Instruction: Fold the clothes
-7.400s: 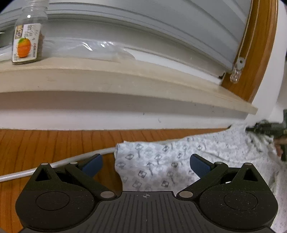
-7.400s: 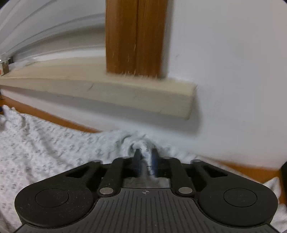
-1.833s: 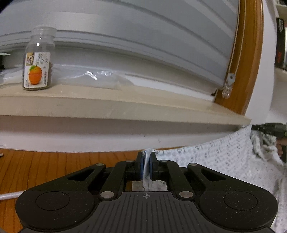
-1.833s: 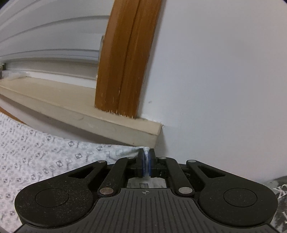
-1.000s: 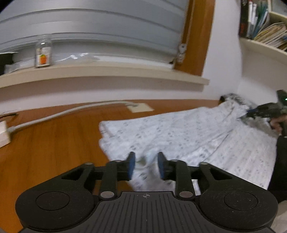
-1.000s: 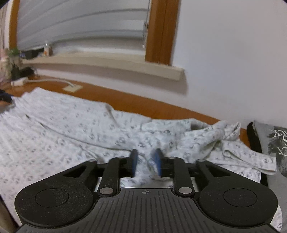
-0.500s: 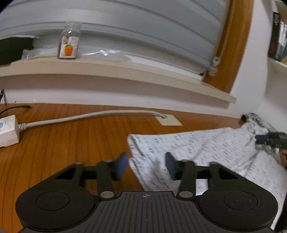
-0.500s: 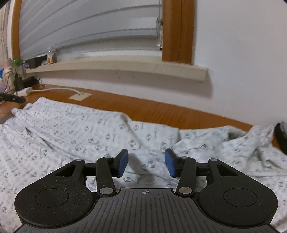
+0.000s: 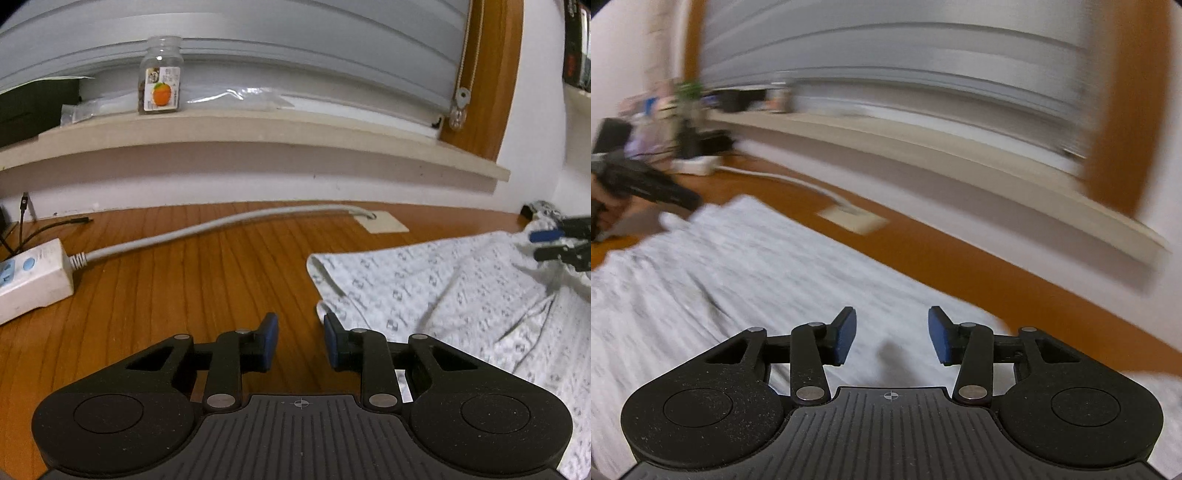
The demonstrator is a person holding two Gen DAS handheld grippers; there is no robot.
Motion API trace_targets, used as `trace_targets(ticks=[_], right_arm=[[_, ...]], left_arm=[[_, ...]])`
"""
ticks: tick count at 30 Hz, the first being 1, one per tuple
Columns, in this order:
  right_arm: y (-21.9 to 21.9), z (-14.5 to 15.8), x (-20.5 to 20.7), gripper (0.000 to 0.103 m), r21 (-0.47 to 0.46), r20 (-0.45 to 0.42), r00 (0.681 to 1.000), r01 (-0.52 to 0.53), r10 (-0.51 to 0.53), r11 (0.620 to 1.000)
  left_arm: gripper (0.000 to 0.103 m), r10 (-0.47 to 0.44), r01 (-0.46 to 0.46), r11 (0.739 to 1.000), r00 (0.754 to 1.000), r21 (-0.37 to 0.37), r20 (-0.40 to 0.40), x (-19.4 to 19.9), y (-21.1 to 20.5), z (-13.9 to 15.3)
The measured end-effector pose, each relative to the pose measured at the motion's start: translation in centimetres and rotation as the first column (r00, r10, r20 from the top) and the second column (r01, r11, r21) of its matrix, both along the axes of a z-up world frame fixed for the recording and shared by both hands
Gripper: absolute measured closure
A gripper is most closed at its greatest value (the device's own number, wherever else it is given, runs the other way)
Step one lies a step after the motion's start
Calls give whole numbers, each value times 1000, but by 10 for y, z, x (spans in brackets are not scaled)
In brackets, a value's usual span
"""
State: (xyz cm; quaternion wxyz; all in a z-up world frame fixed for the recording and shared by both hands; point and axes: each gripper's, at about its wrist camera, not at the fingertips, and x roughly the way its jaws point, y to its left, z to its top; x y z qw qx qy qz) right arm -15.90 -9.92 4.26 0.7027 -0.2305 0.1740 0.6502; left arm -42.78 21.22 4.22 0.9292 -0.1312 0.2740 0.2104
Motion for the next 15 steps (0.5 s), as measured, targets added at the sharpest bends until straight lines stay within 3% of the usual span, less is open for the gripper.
trace_targets(ticks=[7,15], right_arm=[[85,-2,-97,64,-57,13,961,-276,277,960],[118,-10,-144,64,-91,5,920,-391,393,916]], left_arm=[[71,-5,5,1000,1000,-10,-10,6,0,-1],[71,19,-18,998,1000,-66,20,2,9,-1]])
